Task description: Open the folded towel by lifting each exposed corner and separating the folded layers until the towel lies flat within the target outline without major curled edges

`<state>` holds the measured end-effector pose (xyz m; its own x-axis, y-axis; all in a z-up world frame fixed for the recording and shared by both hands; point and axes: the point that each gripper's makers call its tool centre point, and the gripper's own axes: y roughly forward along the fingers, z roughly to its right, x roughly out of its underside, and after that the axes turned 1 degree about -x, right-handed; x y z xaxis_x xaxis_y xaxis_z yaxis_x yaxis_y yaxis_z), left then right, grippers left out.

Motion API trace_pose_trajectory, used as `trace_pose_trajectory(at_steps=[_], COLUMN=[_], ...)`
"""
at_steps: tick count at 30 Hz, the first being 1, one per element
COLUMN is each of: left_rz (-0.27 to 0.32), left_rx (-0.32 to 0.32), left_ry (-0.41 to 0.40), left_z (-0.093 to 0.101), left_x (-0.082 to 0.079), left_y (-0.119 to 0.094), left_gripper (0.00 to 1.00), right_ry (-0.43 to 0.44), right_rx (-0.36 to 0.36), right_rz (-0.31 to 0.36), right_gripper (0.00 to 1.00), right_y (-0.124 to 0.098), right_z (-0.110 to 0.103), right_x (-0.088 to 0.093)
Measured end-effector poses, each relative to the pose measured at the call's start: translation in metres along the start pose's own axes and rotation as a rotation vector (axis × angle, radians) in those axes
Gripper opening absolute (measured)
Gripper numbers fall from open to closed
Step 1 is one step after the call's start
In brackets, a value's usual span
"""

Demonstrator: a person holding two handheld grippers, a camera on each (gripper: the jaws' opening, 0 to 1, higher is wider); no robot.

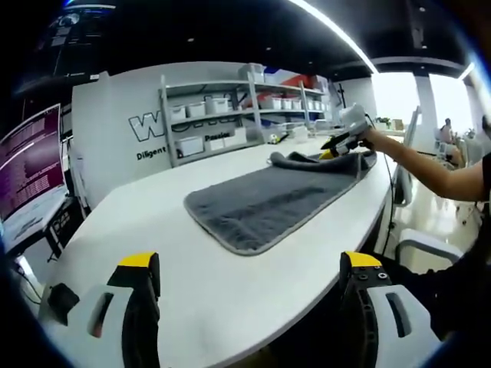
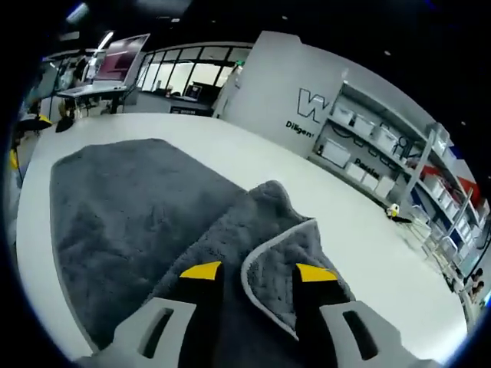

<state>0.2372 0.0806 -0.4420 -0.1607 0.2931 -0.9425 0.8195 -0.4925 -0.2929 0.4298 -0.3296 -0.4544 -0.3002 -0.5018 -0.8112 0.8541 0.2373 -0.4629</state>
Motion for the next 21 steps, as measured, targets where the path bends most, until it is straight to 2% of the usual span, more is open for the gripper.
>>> trace_pose_trajectory(at_steps=[7, 10, 11, 17, 21], left_rz=[0.013, 0.013, 0.013, 0.015, 0.016], left_rx=[0.003, 0.004, 0.004, -0.002, -0.006], left_ry=[0.012, 0.011, 0.011, 0.006, 0.003], left_z=[0.0, 0.0, 0.0, -0.003, -0.004], left_x=[-0.004, -0.004, -0.004, -0.004, -0.004], left_y=[-0.001, -0.001, -0.001, -0.003, -0.003], left_gripper=[0.98, 0.98, 0.98, 0.98, 0.98], right_ry=[-0.011, -0.019, -0.02, -0.035, -0.039], right_rx=[-0.023, -0.03, -0.033, -0.038, 0.025], right_rz=[-0.058, -0.085, -0.092, -0.073, -0.035], right_gripper=[0.23, 0.15, 0.09, 0.03, 0.02], right_y=[0.016, 0.021, 0.022, 0.018, 0.009], right_z=[-0.003, -0.002, -0.002, -0.001, 0.017], right_x=[0.012, 0.019, 0.021, 0.019, 0.007])
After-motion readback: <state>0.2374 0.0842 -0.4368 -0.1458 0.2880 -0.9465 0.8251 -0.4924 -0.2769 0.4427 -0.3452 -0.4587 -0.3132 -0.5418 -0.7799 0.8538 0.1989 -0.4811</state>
